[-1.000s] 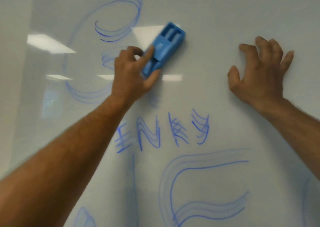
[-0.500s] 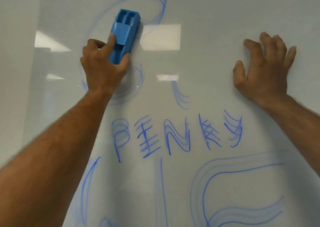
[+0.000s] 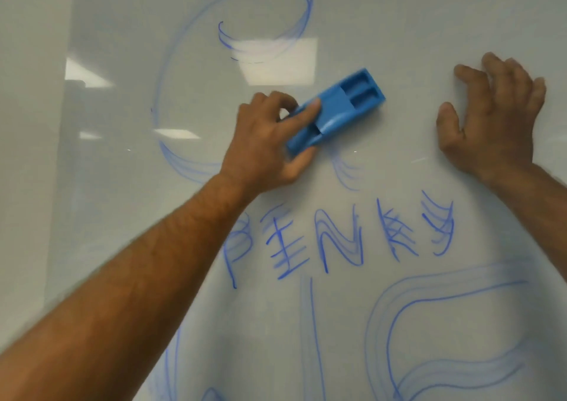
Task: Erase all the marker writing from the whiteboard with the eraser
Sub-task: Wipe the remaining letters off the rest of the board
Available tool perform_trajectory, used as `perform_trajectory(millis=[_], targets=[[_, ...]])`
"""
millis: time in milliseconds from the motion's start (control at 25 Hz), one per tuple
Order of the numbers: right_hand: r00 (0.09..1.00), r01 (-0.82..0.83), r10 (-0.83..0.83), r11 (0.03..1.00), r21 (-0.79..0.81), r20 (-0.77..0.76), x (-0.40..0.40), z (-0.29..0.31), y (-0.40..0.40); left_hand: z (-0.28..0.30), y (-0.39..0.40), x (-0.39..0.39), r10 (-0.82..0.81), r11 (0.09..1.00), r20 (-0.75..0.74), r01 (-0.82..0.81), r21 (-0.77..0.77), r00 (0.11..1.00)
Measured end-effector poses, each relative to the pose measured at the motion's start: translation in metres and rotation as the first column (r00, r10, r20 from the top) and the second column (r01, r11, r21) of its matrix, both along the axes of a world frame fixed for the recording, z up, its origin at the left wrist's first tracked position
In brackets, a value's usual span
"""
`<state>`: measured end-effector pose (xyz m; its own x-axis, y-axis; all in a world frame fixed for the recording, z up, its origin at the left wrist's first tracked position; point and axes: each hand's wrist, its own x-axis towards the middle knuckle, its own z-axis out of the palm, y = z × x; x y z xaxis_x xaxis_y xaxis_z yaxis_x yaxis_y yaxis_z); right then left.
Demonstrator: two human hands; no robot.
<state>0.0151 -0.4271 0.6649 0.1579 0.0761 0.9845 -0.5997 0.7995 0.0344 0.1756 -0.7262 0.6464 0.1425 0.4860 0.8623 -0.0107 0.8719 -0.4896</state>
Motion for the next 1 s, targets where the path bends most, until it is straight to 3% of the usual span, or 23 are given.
perform_trajectory(millis=[80,120,240,320,360,440,520,640,720,800,880,920,1000], targets=[[1.000,0.000,0.000,1.000,0.001,-0.007,0.000,0.000,0.001,-0.003,-0.007,0.003,0.045,0.993,0.032,-0.041,-0.112,0.998],[1.000,0.001,-0.001,1.000,0.003,-0.007,0.000,0.000,0.001,-0.002,-0.012,0.005,0.057,0.995,0.008,-0.056,-0.083,0.998],[1.000,0.005,-0.005,1.000,0.008,0.006,0.000,0.001,0.002,0.010,-0.015,0.008,0.056,0.961,-0.087,-0.030,0.276,0.995],[1.000,0.005,-0.005,1.000,0.012,-0.005,-0.001,0.001,0.002,0.011,-0.004,0.007,0.083,0.926,-0.093,-0.042,0.376,0.992],[1.000,0.005,-0.005,1.000,0.011,-0.011,-0.002,0.001,0.002,0.007,0.002,0.005,0.080,0.946,-0.087,-0.048,0.321,0.993],[1.000,-0.002,0.002,1.000,0.011,-0.011,-0.002,0.000,0.003,-0.008,0.011,0.001,0.050,0.997,-0.026,-0.048,0.062,0.998],[1.000,-0.003,0.003,1.000,0.009,-0.003,-0.002,0.000,0.003,-0.027,0.017,-0.001,0.070,0.980,0.089,-0.052,-0.192,0.994],[1.000,0.004,-0.004,1.000,0.026,0.015,-0.001,0.001,0.003,-0.030,0.019,0.002,0.155,0.940,0.131,-0.106,-0.324,0.979],[1.000,0.003,-0.004,0.999,0.032,0.024,0.000,0.001,0.003,-0.018,0.011,0.004,0.161,0.959,0.073,-0.139,-0.245,0.984],[1.000,0.007,-0.008,1.000,0.030,0.025,0.000,0.001,0.003,-0.001,0.001,0.007,0.119,0.993,-0.012,-0.119,0.000,0.993],[1.000,0.009,-0.010,1.000,0.025,0.017,0.000,0.001,0.003,0.005,0.000,0.007,0.078,0.965,-0.071,-0.057,0.254,0.994],[1.000,0.010,-0.010,1.000,0.025,0.015,-0.001,0.000,0.002,0.003,0.004,0.005,0.076,0.954,-0.078,-0.050,0.295,0.994],[1.000,0.007,-0.007,1.000,0.026,0.017,0.000,0.000,0.002,-0.009,0.016,0.000,0.083,0.984,-0.035,-0.076,0.159,0.996]])
